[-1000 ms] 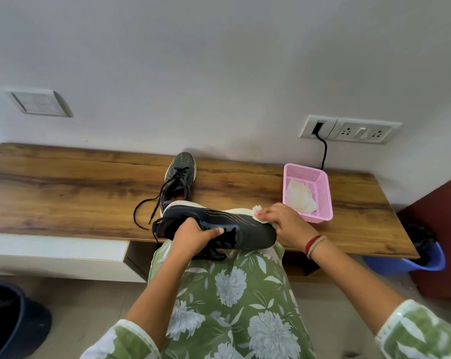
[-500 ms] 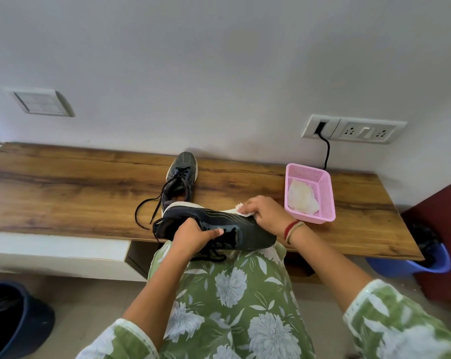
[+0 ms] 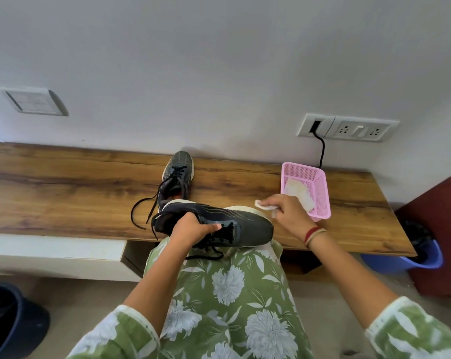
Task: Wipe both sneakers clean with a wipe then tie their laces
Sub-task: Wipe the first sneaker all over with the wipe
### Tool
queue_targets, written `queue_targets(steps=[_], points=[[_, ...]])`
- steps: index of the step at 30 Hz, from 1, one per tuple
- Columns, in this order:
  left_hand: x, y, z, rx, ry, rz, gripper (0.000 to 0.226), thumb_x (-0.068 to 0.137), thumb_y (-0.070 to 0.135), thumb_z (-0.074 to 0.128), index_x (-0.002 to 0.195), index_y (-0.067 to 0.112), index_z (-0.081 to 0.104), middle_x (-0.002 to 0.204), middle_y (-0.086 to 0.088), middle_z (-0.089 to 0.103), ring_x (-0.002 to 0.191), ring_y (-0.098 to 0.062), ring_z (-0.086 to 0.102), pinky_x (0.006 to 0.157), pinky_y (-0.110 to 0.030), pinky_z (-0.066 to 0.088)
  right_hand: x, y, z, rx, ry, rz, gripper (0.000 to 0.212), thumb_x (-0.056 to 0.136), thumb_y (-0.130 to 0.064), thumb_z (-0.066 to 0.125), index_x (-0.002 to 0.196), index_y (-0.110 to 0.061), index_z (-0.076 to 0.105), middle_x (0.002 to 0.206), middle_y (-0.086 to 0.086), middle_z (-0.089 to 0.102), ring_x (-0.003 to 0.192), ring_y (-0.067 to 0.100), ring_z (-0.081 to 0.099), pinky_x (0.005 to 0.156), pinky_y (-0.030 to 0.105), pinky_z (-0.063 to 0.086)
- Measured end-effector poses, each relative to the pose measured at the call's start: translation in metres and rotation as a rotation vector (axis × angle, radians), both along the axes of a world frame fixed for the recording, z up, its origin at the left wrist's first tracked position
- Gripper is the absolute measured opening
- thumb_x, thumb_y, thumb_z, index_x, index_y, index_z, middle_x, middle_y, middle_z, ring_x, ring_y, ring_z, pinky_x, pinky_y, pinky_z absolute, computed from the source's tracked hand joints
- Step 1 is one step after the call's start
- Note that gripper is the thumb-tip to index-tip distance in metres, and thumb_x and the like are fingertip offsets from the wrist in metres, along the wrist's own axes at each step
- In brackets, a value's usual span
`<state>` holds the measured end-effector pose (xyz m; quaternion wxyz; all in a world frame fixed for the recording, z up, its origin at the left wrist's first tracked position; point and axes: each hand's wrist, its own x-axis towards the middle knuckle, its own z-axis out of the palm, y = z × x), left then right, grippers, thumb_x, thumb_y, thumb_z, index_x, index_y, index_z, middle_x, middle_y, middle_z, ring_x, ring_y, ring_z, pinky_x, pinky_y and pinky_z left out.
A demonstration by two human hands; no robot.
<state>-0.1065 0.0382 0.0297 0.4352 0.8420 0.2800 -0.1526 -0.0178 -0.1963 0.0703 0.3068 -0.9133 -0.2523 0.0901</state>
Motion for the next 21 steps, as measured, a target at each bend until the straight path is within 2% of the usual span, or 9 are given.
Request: queue_targets(steps=[3,7,11,13,15,17,21], points=[[0.000,0.002,-0.003,-0.012,0.004,0.010,0.046,0.069,0.049,0.079,0.090,0.009,0.068,0.082,-0.005,0.070,0.078,-0.020,0.066,0.075,-0.038,0.054,-0.010,0.011,-0.015,-0.040,0.005,0.073,0.043,0.084,0.011,0.043,0.113,-0.011,0.067,0.118,0.005,0.064,0.112,0.018,0.053,0.104,0.029,0.037],[0.003,0.006,-0.005,-0.061,0.007,-0.020,0.050,0.067,0.049,0.080,0.099,0.013,0.069,0.092,-0.002,0.072,0.087,-0.019,0.066,0.086,-0.042,0.055,-0.037,-0.013,-0.031,-0.014,-0.081,-0.015,0.049,0.085,0.013,0.045,0.125,-0.013,0.057,0.123,0.000,0.059,0.111,0.010,0.048,0.100,0.019,0.030],[0.004,0.008,-0.005,-0.126,0.042,-0.040,0.056,0.066,0.049,0.081,0.108,0.015,0.066,0.098,-0.001,0.070,0.091,-0.019,0.063,0.084,-0.037,0.055,-0.057,-0.032,-0.047,0.046,-0.169,-0.048,0.056,0.079,0.017,0.049,0.126,-0.013,0.055,0.119,0.001,0.061,0.108,0.007,0.047,0.101,0.027,0.037],[0.004,0.008,-0.005,-0.134,0.036,-0.034,0.054,0.067,0.048,0.081,0.108,0.014,0.067,0.098,-0.002,0.070,0.091,-0.020,0.063,0.083,-0.037,0.055,-0.057,-0.037,-0.048,0.067,-0.208,-0.087,0.050,0.078,0.016,0.050,0.119,-0.011,0.061,0.112,0.004,0.065,0.104,0.011,0.052,0.098,0.036,0.045],[0.003,0.007,-0.003,-0.134,0.026,-0.031,0.051,0.070,0.046,0.080,0.107,0.013,0.067,0.097,-0.002,0.069,0.092,-0.020,0.063,0.084,-0.036,0.055,-0.047,-0.033,-0.039,0.094,-0.259,-0.157,0.043,0.081,0.014,0.050,0.115,-0.009,0.064,0.109,0.007,0.065,0.104,0.015,0.053,0.097,0.040,0.045],[0.003,0.007,-0.002,-0.128,0.037,-0.034,0.051,0.071,0.047,0.079,0.106,0.012,0.066,0.096,-0.003,0.068,0.091,-0.020,0.063,0.082,-0.035,0.054,-0.032,-0.018,-0.025,0.110,-0.271,-0.188,0.041,0.084,0.011,0.049,0.118,-0.008,0.061,0.115,0.008,0.062,0.109,0.016,0.050,0.102,0.034,0.038],[0.001,0.008,-0.002,-0.118,0.048,-0.021,0.054,0.069,0.050,0.079,0.104,0.011,0.066,0.090,-0.005,0.068,0.084,-0.020,0.063,0.076,-0.034,0.053,-0.022,0.001,-0.020,-0.067,-0.133,0.053,0.042,0.087,0.007,0.043,0.121,-0.011,0.061,0.122,0.004,0.058,0.116,0.017,0.047,0.101,0.022,0.029]])
